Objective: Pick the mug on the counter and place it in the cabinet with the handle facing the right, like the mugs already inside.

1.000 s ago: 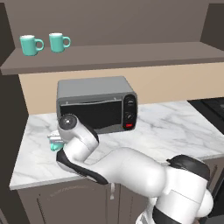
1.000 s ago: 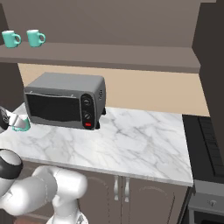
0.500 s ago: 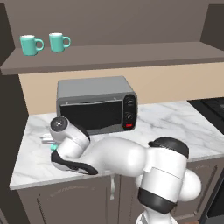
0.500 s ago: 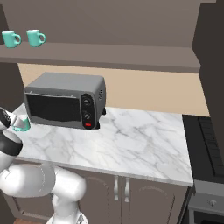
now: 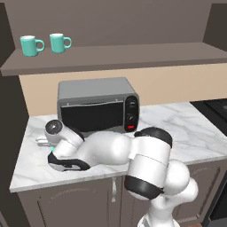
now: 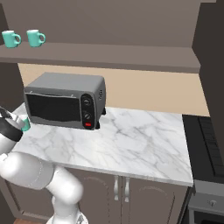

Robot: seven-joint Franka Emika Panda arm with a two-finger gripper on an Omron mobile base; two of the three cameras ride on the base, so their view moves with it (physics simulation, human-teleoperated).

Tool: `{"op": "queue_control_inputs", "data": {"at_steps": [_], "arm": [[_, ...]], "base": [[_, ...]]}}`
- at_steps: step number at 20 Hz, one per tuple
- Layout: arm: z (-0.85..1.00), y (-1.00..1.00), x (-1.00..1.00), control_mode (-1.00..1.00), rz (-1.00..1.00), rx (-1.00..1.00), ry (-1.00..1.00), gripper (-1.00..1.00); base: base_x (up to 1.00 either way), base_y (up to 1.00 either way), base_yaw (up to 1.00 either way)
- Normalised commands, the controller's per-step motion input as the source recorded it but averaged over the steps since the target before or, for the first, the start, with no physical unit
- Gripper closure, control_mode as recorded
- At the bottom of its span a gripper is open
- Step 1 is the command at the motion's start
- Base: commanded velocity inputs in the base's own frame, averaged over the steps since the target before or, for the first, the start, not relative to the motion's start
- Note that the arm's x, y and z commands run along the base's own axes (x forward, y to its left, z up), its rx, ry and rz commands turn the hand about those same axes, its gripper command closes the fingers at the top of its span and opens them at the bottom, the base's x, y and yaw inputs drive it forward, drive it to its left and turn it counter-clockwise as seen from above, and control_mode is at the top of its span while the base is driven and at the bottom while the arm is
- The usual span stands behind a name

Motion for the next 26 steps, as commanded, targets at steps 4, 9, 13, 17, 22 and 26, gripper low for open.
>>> {"op": "queue_control_inputs", "data": {"at_steps": [4, 9, 13, 17, 22, 26], "arm": [[-0.27, 0.26, 0.26, -1.0, 0.0, 0.0, 0.02, -1.0], [-0.23, 0.19, 0.2, -1.0, 0.0, 0.0, 0.03, -1.0], [-0.18, 0.12, 0.19, -1.0, 0.0, 0.0, 0.02, -1.0], [-0.17, 0.08, 0.2, -1.0, 0.0, 0.0, 0.01, -1.0], [-0.2, 0.06, 0.24, -1.0, -0.01, 0.0, 0.03, 1.0], [-0.19, 0.02, 0.2, -1.0, -0.02, 0.0, 0.01, 1.0]], "base": [[0.0, 0.0, 0.0], [0.0, 0.0, 0.0], [0.0, 0.0, 0.0], [0.0, 0.0, 0.0], [0.0, 0.0, 0.0], [0.0, 0.0, 0.0]]}}
